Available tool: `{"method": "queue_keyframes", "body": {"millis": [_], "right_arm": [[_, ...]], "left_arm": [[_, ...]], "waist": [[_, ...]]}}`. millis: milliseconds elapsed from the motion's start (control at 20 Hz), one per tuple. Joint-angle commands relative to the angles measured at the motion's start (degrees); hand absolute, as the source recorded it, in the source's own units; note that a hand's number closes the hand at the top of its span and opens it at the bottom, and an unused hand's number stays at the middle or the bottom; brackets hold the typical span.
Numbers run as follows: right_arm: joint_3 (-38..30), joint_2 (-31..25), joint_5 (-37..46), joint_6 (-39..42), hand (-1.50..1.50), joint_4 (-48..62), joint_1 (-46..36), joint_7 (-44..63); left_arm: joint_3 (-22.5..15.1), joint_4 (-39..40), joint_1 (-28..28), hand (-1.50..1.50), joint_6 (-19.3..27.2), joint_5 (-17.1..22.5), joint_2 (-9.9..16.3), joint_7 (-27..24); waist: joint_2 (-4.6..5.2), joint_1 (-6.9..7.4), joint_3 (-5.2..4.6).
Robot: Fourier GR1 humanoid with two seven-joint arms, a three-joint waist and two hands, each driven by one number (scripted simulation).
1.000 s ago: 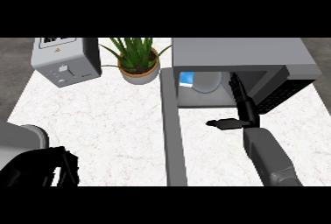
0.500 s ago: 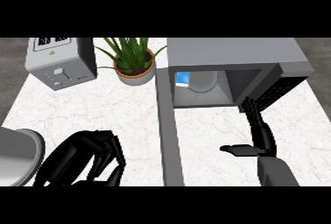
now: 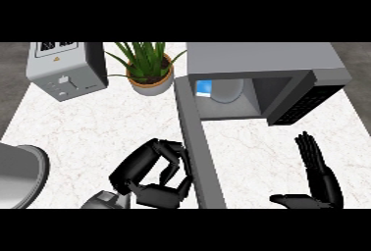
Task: Pick up the milk, place it into the microwave and close the microwave
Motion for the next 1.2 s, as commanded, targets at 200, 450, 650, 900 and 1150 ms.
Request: {"method": "queue_keyframes", "body": {"millis": [200, 450, 650, 900, 1150], "right_arm": [[0.3, -5.5, -4.0, 8.1, -1.50, -19.1, 11.2, 3.5], [0.9, -5.5, -10.3, 12.7, -1.50, -29.3, 13.9, 9.0], [1.7, -4.8, -13.7, 13.2, -1.50, -32.6, 12.7, 12.9], [2.1, -6.0, -17.0, 15.0, -1.50, -40.9, 15.6, 16.2], [3.8, -6.0, -19.5, 15.3, -1.50, -45.1, 13.7, 20.6]], "left_arm": [[-11.0, 23.7, -7.3, 1.50, 15.0, -5.2, 0.0, -12.9], [-17.0, 33.0, -14.8, 1.50, 28.6, 3.3, 0.0, -20.2], [-21.3, 41.7, -16.6, 1.50, 34.3, 11.2, 0.0, -28.7], [-28.7, 43.1, -23.3, 1.50, 38.7, 19.5, 0.0, -22.8], [-31.5, 42.8, -25.4, 1.50, 41.4, 26.6, 0.0, -27.7]], "waist": [[0.38, -0.58, -0.03], [0.62, -1.63, -0.09], [1.07, -2.08, -0.12], [1.16, -4.70, -0.16], [1.82, -5.80, -0.30]]}}
